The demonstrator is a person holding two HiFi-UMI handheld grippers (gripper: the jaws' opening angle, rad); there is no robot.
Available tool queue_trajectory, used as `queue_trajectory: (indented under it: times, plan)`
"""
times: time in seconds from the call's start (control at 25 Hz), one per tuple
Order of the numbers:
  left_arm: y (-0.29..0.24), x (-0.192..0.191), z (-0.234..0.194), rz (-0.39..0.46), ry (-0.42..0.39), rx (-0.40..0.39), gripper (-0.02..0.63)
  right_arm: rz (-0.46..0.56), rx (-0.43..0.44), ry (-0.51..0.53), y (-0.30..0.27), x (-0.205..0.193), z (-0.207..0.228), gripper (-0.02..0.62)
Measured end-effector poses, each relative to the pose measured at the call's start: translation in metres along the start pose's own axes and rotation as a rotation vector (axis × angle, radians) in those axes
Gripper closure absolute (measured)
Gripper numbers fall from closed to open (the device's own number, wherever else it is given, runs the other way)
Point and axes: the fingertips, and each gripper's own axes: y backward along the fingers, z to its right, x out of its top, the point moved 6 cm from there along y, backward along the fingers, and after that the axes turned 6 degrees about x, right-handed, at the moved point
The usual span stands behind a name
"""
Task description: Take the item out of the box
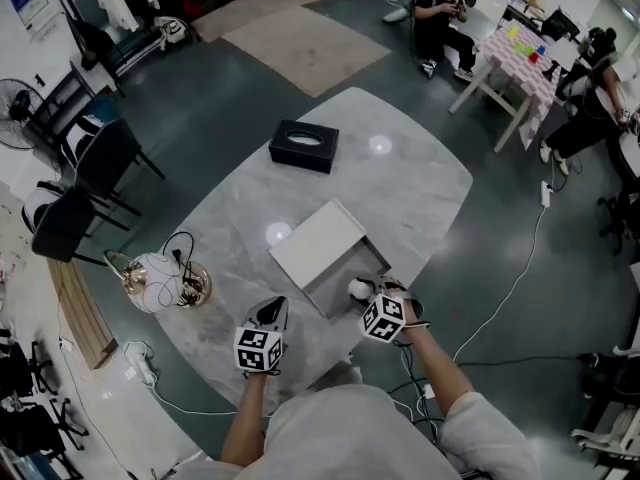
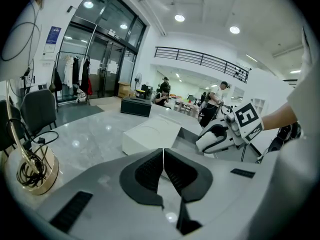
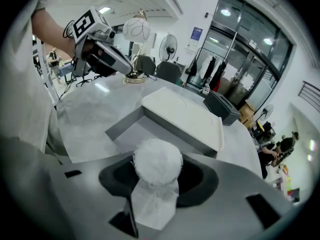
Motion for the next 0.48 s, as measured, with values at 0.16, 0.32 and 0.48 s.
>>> queue_trajectory:
  times: [0.16, 0.32, 0.48]
  plan:
    - [0.001, 0.004, 0.004, 0.005, -0.01, 0.0, 0.588, 0.048, -0.013, -0.077, 0.008, -0.001, -0.001, 0.407]
    - [0.0, 0.007, 0.006, 0.015, -0.019, 0.001, 0.588, 0.108, -0.034, -0.17, 0.015, -0.003, -0.001, 0.407]
    - [0.002, 0.013, 0.005, 0.025, -0.024, 0.006, 0.588, 0.191, -0.058, -0.281, 0.027, -0.001, -0.001, 0.407]
